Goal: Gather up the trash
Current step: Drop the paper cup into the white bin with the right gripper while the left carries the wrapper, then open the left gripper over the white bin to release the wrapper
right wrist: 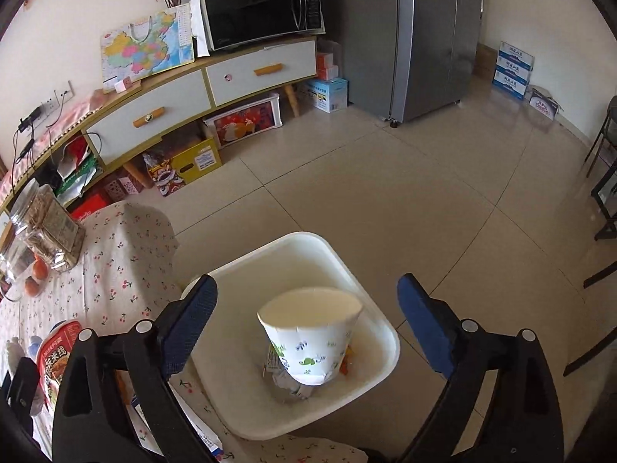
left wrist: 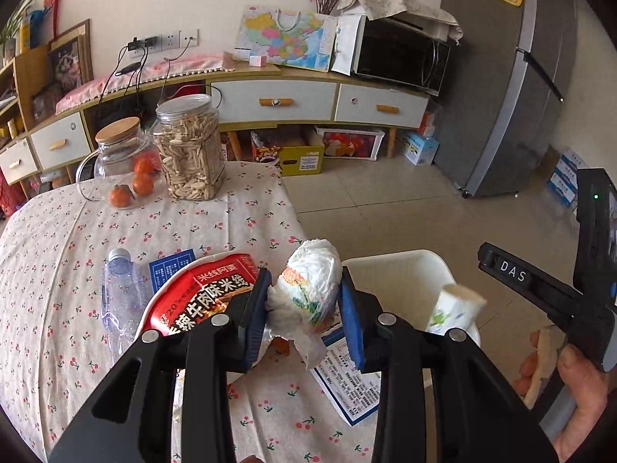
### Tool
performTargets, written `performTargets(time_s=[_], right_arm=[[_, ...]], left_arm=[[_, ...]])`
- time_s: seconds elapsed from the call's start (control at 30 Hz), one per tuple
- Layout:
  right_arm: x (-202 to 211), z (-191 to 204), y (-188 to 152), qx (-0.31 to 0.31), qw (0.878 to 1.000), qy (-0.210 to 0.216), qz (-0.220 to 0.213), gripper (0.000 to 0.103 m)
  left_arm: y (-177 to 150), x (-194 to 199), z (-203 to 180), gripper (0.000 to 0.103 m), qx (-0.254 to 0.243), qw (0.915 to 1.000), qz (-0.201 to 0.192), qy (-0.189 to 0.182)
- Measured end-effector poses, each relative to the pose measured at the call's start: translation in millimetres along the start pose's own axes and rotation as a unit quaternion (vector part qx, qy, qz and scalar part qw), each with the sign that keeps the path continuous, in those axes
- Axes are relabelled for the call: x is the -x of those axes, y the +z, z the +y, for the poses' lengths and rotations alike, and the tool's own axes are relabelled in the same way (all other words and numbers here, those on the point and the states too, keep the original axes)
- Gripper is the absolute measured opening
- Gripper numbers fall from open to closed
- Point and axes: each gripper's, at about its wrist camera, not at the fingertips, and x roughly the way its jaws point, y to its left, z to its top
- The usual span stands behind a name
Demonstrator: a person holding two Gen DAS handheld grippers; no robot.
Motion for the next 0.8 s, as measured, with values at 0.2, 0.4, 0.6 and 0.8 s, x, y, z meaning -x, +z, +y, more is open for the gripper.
performTargets(time_s=[0.2,0.4,0.6,0.8], right_arm=[[3,-28,7,-0.010,1.000,-0.024,-0.010,0.096],[-4,-51,11,-0.013,0.999,-0.042,-0.002,0.096],[-5,-71,13,-0.016,0.998,-0.057,-0.003,0.096],[-7,-78,13,-0.011,0.998,-0.063,0.000,0.096]], left_arm=[[6,-21,-31,0.035,-0.007,0.9995,0.019,-0.022],[5,-38,-63,0.036,-0.018,0.9984,0.036,-0.040],[9,-52,-90,0.036,-0.028,0.9972,0.047,-0.051],[14,-62,-112,0.037,-0.046,0.9961,0.052,-0.055]])
